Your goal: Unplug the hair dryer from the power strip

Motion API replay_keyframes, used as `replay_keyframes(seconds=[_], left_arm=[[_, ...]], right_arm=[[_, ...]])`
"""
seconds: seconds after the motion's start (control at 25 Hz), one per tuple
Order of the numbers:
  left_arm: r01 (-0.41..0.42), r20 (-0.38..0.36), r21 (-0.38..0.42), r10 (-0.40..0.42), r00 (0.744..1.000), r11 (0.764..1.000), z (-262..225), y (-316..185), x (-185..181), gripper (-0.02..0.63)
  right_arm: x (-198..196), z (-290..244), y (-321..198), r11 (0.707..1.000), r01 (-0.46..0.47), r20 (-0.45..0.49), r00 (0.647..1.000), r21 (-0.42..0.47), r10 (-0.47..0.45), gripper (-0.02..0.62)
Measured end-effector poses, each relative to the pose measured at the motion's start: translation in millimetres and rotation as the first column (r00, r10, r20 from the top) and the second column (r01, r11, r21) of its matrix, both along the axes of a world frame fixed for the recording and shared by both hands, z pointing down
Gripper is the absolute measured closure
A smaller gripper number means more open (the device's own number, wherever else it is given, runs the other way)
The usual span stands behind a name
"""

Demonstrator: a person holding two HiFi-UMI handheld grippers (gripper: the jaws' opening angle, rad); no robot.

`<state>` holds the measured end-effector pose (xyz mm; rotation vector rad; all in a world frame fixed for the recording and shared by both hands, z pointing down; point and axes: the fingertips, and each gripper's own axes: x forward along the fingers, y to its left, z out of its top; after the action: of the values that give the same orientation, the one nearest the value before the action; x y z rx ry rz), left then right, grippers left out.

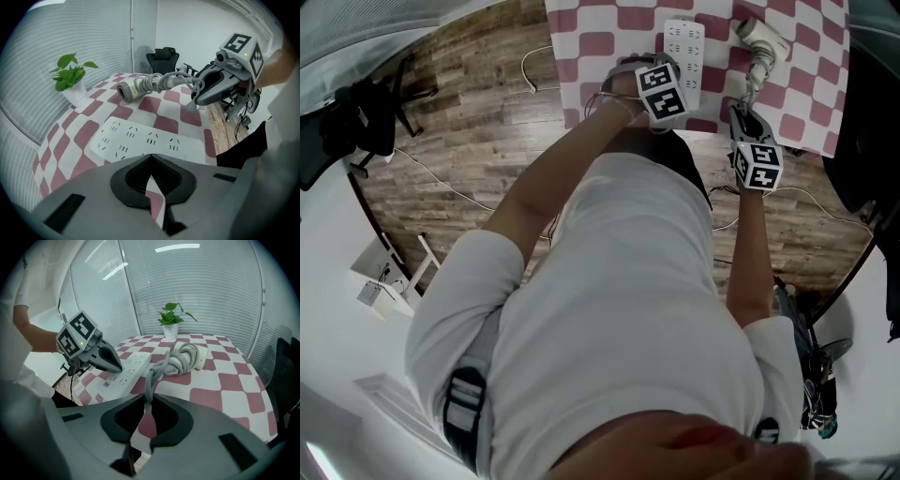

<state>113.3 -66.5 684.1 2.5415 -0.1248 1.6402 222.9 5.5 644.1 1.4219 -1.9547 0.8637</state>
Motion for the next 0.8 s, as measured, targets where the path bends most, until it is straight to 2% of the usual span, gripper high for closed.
replay_keyframes(seconds=[0.24, 0.8], left_arm=[[-0.004, 0.001, -0.001, 0.004, 1.0, 1.0, 0.3, 0.3, 0.5, 0.574], [0.002, -0.006, -0.003, -0.002, 1.0, 1.0, -0.1, -0.1, -1.4, 0.574]], right_arm=[[21.4, 0.7, 10.5, 1.0, -0.024, -0.025, 0.999, -0.016, 0.023, 0.528], [12.6, 25.6, 18.1, 0.998, -0.043, -0.029, 0.999, -0.053, 0.042, 0.528]])
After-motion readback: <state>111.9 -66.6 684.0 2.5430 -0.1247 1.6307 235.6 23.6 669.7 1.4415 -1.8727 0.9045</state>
